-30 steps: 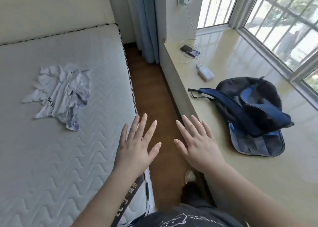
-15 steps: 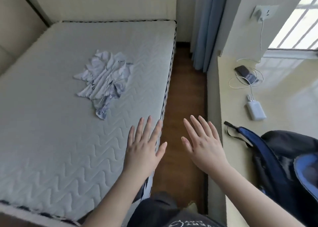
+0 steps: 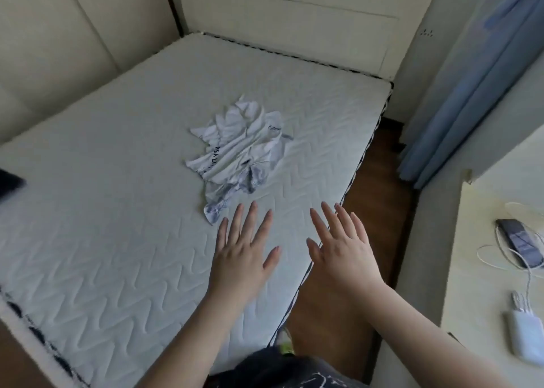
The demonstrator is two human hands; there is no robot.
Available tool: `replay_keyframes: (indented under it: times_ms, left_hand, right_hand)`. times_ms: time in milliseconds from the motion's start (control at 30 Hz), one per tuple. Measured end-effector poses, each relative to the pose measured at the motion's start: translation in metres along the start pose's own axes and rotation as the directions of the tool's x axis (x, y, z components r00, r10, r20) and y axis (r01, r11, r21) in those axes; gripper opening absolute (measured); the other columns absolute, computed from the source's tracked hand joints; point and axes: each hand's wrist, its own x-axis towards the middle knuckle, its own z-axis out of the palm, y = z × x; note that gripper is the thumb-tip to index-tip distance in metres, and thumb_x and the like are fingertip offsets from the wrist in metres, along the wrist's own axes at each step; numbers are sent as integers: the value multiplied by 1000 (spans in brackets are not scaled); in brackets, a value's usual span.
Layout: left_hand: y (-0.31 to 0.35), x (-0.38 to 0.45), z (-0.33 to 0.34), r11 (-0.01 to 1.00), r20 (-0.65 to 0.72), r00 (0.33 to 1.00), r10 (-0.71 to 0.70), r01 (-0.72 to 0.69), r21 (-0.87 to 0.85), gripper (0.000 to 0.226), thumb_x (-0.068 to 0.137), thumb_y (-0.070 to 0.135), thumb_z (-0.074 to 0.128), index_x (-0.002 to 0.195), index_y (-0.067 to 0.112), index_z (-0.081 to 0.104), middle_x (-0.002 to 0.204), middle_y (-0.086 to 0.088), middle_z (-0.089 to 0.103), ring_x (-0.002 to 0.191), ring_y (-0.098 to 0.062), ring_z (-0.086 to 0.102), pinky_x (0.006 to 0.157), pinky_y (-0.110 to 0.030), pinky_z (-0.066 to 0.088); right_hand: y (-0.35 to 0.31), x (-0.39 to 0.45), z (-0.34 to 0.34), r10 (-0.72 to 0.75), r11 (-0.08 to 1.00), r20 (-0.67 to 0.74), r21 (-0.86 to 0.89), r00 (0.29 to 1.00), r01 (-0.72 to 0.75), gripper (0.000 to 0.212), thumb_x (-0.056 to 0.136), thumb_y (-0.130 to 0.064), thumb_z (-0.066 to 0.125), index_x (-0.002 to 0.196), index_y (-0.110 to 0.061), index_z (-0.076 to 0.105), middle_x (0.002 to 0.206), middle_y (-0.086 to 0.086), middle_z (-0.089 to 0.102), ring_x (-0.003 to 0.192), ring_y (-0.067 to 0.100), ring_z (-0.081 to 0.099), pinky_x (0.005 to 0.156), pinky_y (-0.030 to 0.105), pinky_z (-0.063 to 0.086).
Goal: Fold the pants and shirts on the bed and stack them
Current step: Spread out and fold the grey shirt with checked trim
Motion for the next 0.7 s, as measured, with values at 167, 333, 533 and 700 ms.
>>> replay_keyframes:
  times_ms: [167, 333, 533, 700]
  left_hand:
    - [-26, 53, -2, 999, -29, 999, -45, 46, 28, 67, 95, 59, 19, 154, 28, 25, 162, -3, 17, 150, -25, 11, 119, -45, 8]
    - [-41, 90, 15, 997, -38, 996, -76, 77, 29, 64, 97, 56, 26, 153, 25, 30, 162, -3, 20, 150, -25, 14, 119, -44, 8]
    - [-39, 145, 47, 977, 60, 976, -207, 204, 54, 65, 97, 57, 19, 155, 28, 22, 164, -2, 10, 151, -22, 3, 121, -43, 4]
    - [-51, 180, 56, 954, 40, 954, -297, 295, 54, 64, 96, 52, 30, 153, 23, 29, 161, -4, 22, 149, -25, 18, 119, -45, 13]
  right_hand:
    - [4, 67, 0, -63, 998, 34, -15, 997, 64, 62, 101, -51, 25, 156, -23, 25, 162, 5, 22, 151, 28, 14, 122, 45, 8]
    - [16, 123, 10, -153, 988, 62, 0, 986, 153, 62, 101, -51, 24, 156, -22, 21, 163, 5, 20, 151, 29, 13, 122, 45, 7]
    - [36, 204, 41, -311, 950, 185, 35, 932, 310, 63, 102, -52, 15, 158, -25, 3, 165, 1, 2, 152, 23, -2, 123, 42, -2]
    - [54, 282, 51, -397, 917, 220, 48, 891, 397, 64, 102, -52, 17, 158, -24, 5, 165, 1, 6, 152, 22, 0, 123, 42, -1]
